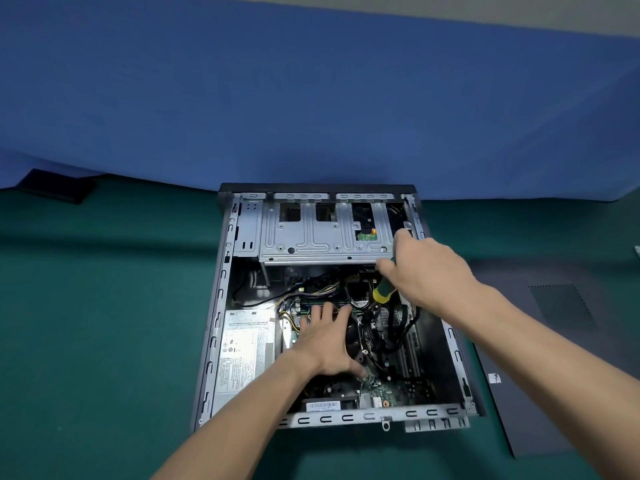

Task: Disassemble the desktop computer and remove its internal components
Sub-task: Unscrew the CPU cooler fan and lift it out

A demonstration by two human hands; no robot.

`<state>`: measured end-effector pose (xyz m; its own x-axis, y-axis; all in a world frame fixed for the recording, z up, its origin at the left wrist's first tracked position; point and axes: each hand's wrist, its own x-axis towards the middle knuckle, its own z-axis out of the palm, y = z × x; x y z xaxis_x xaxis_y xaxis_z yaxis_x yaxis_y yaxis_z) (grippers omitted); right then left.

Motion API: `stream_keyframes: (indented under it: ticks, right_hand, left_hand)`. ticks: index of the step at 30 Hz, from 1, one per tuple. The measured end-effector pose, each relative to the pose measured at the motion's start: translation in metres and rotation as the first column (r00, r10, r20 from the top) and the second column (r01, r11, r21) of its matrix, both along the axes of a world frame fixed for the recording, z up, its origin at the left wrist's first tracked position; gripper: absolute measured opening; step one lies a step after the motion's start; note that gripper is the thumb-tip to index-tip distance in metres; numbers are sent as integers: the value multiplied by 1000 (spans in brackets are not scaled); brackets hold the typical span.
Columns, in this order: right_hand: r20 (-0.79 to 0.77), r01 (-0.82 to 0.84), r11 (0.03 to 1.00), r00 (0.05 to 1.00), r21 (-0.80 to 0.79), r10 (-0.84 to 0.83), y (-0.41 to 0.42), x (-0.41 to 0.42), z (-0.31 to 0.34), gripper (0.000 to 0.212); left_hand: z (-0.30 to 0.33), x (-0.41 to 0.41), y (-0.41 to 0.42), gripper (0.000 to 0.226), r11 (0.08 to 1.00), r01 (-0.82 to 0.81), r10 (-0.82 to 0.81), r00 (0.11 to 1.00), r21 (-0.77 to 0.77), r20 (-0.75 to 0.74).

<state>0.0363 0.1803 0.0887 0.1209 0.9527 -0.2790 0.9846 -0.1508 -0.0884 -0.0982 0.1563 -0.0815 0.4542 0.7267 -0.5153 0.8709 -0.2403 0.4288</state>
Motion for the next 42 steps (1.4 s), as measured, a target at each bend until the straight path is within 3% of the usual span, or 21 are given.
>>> stream_keyframes:
  ticks: [3,4,7,8,10,12,16,19,20,23,24,27,28,32,36,37,40,42]
  right_hand:
    - [-174,-10,997,985,-77,-3,-1,2,1,22]
    - [-149,-6,998,989,-67,-4,-2,1,1,25]
    - [126,-21,999,992,34,16,-4,-2,2,41]
    - [128,-34,999,991,42,29,-3,-1,2,39]
    - [-39,-59,998,997,-2,59,-2,1,1,25]
    - [-163,-50,998,986,-49,41,-4,0,2,27]
    - [69,-6,997,998,74,1,-6,-4,2,42]
    - [-118,-54,998,992,-19,51,-1,-3,0,18]
    - [-138,-69,997,988,-47,62,-1,-2,0,18]
    - [112,-44,999,993,18,42,0,0,2,39]
    - [130,-42,999,991,33,37,0,2,2,38]
    - [-130,-92,994,988,-52,85,0,6,1,20]
    - [-165,-104,992,982,-66,92,-2,4,1,24]
    - [128,-80,993,989,85,68,-6,-8,2,42]
    - [-122,-108,993,987,-49,102,-2,-13,2,18]
    - [-105,-101,992,990,-70,94,-2,-15,2,21]
    - [155,-60,998,986,10,58,-4,-16,7,34]
    - [113,-87,996,990,1,86,-3,-13,6,29]
  left_hand:
    - [2,1,-2,110,998,26,-24,999,65,-28]
    - [3,1,-3,104,997,15,-13,1000,80,-20]
    - [5,-1,-4,98,996,-15,15,1000,84,-1]
    - [5,-1,-4,98,997,-22,22,1000,76,3]
    - [6,-1,-4,98,997,-33,32,999,71,12]
    - [6,-1,-4,97,996,-36,34,999,79,17]
    - [4,-1,-5,95,995,-23,22,1000,100,15]
    - [3,-1,-4,94,994,-13,12,1000,109,12]
    - [2,-1,-4,94,994,-12,11,1000,111,12]
    - [2,-1,-4,95,993,-11,9,1000,115,17]
    - [1,-1,-4,95,993,-11,9,1000,118,17]
    - [0,-1,-5,96,993,-15,13,1000,120,15]
    - [0,-2,-5,96,992,-16,14,1000,122,15]
    - [0,-1,-5,96,992,-11,9,1000,127,12]
    - [-1,-1,-5,96,993,-12,11,1000,119,11]
    - [-1,-1,-5,96,993,-11,10,1000,119,11]
    - [-1,0,-5,95,992,-9,8,1000,124,8]
    - [-1,0,-5,96,993,-10,9,1000,120,7]
